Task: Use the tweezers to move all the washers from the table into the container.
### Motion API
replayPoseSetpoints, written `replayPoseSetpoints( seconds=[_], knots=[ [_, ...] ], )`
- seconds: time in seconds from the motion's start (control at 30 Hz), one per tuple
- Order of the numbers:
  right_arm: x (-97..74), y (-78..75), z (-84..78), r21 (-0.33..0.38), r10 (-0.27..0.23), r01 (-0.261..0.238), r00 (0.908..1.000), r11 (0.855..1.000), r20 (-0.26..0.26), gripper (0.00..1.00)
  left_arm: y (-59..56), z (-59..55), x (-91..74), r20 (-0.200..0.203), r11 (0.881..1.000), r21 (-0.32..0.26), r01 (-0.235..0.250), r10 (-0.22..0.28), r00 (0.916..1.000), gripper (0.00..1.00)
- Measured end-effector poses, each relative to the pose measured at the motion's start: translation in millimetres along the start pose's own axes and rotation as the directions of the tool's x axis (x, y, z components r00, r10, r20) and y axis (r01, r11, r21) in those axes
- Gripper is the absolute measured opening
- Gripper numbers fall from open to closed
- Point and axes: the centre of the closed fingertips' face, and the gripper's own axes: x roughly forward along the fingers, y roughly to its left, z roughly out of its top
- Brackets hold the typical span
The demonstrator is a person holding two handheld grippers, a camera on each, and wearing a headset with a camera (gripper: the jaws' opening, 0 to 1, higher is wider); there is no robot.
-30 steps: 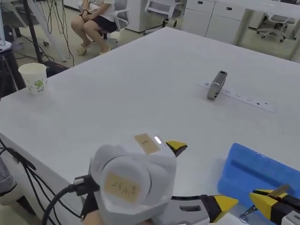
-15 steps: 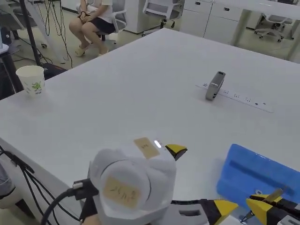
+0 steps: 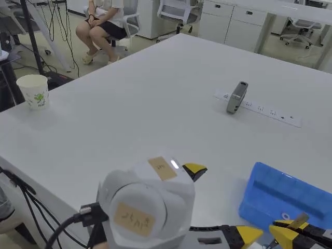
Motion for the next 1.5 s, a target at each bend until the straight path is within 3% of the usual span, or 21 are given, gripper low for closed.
replayPoseSetpoints(
  seconds=[0.2, 0.67, 1.0, 1.27, 1.5],
  knots=[
    [-2.5, 3.4, 3.8, 0.007, 0.001, -0.001, 1.0, 1.0, 0.009, 0.02, 0.0, 0.0, -0.1, 0.001, 1.0, 0.001, 0.002, -0.002, 1.0, 0.68],
    [-15.7, 10.0, 38.3, 0.011, 0.006, -0.007, 0.996, 1.0, 0.089, 0.02, 1.2, 1.6, -0.7, 0.009, 1.0, -0.006, -0.005, 0.005, 0.9999, 0.68],
    [-30.2, -0.2, 81.2, 0.061, 0.003, -0.016, 0.9759, 0.998, 0.218, 0.02, 0.9, 1.8, -0.8, 0.011, 1.0, -0.006, -0.004, 0.004, 0.9999, 0.68],
    [-25.2, -19.3, 87.2, 0.086, -0.039, 0.021, 0.9748, 0.996, 0.22, 0.02, 1.5, 2.0, -1.0, 0.013, 1.0, -0.012, -0.006, 0.007, 0.9999, 0.68],
    [-12.6, -42.2, 77.6, 0.079, -0.09, 0.078, 0.9833, 0.994, 0.158, 0.02, 0.6, 1.7, -0.7, 0.012, 1.0, -0.012, -0.001, 0.001, 0.9999, 0.68]
  ],
)
